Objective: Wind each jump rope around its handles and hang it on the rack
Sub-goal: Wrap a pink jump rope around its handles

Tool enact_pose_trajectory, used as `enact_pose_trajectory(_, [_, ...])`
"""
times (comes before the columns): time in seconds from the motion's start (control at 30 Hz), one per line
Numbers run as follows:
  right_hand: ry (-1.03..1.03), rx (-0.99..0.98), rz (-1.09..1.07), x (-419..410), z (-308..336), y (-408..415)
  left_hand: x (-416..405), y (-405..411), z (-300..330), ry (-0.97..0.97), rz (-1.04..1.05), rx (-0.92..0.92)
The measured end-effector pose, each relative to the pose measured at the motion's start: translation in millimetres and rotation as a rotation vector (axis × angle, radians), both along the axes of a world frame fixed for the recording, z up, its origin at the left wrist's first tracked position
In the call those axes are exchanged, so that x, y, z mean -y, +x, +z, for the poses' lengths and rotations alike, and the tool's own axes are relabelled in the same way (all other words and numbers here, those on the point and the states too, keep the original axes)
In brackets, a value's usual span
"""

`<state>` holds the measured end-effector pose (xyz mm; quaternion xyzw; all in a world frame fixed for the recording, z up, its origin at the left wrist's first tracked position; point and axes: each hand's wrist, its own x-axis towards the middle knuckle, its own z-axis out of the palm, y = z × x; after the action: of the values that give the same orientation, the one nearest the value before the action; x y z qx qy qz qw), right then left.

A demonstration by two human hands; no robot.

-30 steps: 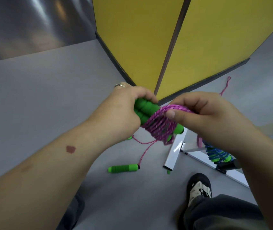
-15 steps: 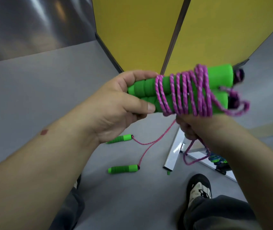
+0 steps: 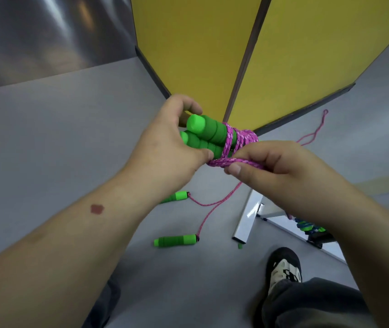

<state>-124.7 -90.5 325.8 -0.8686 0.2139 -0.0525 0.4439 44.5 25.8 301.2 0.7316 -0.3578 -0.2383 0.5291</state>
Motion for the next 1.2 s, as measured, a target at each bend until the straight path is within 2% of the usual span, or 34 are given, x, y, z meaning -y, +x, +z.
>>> enact_pose_trajectory(0.13, [0.023, 0.113, -0.092, 8, 1, -4, 0, 1, 2, 0.064, -0.142, -0.050])
enact_pose_trajectory(0.23, [-0.090, 0.155, -0.152, 8, 4, -5, 1, -2, 3, 0.111, -0.267, -0.108])
enact_pose_trajectory(0.3, [-0.079, 0.202, -0.187, 8, 5, -4, 2, -2, 2, 0.119, -0.305, -0.146])
enact_pose_trajectory(0.47, [0.106, 0.297, -0.209, 5, -2, 1, 2, 0, 0, 0.092, -0.291, -0.211])
enact_pose_trajectory(0.6, [0.403, 0.401, -0.253, -2, -7, 9, 4, -4, -2, -0.019, -0.249, -0.312])
enact_pose_trajectory(0.73, [0.566, 0.499, -0.353, -6, -7, 13, 4, -13, 9, -0.191, -0.284, -0.689])
enact_pose_trajectory(0.77, [0.605, 0.522, -0.362, -7, -6, 14, 3, -15, 11, -0.207, -0.294, -0.727])
enact_pose_trajectory(0.93, [0.781, 0.552, -0.340, -13, 1, 16, 4, -15, 5, -0.154, -0.262, -0.511])
enact_pose_trajectory(1.07, [0.754, 0.514, -0.347, -9, 2, 14, 5, -16, 10, -0.226, -0.279, -0.659])
enact_pose_trajectory(1.2, [0.643, 0.449, -0.365, -6, 3, 13, 6, -17, 7, -0.206, -0.258, -0.642])
